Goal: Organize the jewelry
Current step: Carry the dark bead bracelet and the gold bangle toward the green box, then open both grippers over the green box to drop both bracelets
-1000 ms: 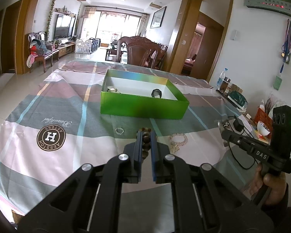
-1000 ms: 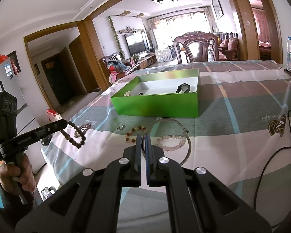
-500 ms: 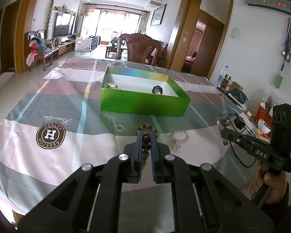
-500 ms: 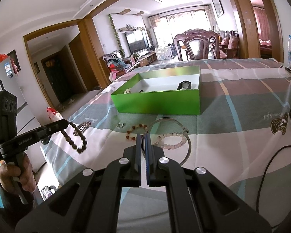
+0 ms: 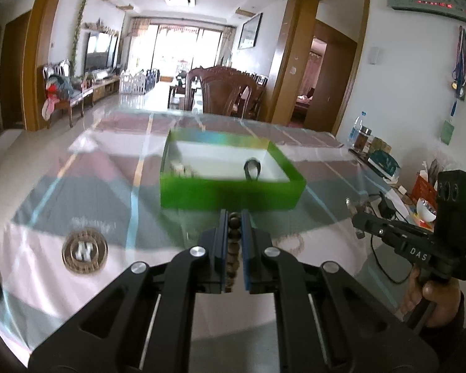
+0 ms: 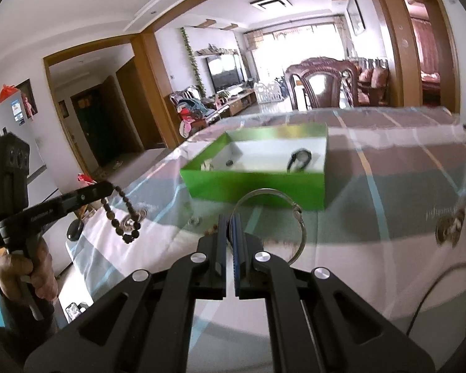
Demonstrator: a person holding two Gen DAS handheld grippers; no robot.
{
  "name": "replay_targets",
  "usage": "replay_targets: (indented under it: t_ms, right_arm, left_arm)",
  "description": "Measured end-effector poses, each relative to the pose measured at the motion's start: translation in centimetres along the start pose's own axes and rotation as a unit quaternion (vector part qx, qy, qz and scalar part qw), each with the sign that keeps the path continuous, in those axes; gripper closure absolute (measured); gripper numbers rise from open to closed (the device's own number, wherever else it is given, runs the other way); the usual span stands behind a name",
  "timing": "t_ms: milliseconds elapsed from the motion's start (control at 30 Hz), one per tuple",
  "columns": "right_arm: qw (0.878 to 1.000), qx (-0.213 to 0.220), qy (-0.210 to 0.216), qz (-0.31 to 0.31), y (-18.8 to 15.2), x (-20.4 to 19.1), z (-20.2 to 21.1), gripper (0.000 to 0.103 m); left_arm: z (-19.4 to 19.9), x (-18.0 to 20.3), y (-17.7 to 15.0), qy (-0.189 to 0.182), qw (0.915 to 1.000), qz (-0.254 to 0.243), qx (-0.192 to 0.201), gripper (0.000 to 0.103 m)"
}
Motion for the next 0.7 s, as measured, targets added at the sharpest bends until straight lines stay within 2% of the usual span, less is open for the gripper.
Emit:
replay_targets:
  t_ms: [167,333,467,600,633,667,700]
  right_arm:
    - [0.999,0.021,-0.004,0.025,5.5,0.3,-2.6,0.1]
    - [1.0,0.0,-0.013,0.012,8.9,3.2,-8.6,0.1]
    - [0.999,-0.04,-0.027,-0.025,8.3,6.7,-13.9,0.1]
    - [0.995,-0.08,-0.038,-0.054,6.3,9.3,-17.8,0.097]
    - [0.994,-0.08,-0.057,-0.05,5.9,10.0,-18.3,0.095]
    - [0.993,-0.081,-0.073,-0.051,5.6,10.5,-18.5,0.078]
    - [0.992,-0.084,-0.082,-0.056,5.4,10.8,-18.4,0.066]
  left_arm:
    - [-3.2,0.8,5.4,-0.002,0.9995,-0.028,0.013,0.095]
    - [-11.4,0.3,10.1,0.018,0.999,-0.04,-0.009,0.095]
    - [-18.4,-1.2,10.7,0.032,0.998,-0.028,-0.047,0.095]
    - [-24.0,-2.8,8.7,0.046,0.995,-0.016,-0.087,0.095]
    - [-24.7,-3.0,8.2,0.045,0.9948,-0.011,-0.091,0.092]
    - [-25.3,-3.4,7.6,0.041,0.9948,-0.002,-0.093,0.085]
    - [-25.6,-3.6,7.2,0.041,0.9943,0.003,-0.098,0.052]
Point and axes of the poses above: each gripper's, at about its wrist camera, not at the fingertips, and z roughly against the way its jaws point, x to its right, y to its top, the point moved 5 cm from there along -z, roughly the way its jaws point, and after that the axes turned 9 degrees about x, right-handed, at the moved point
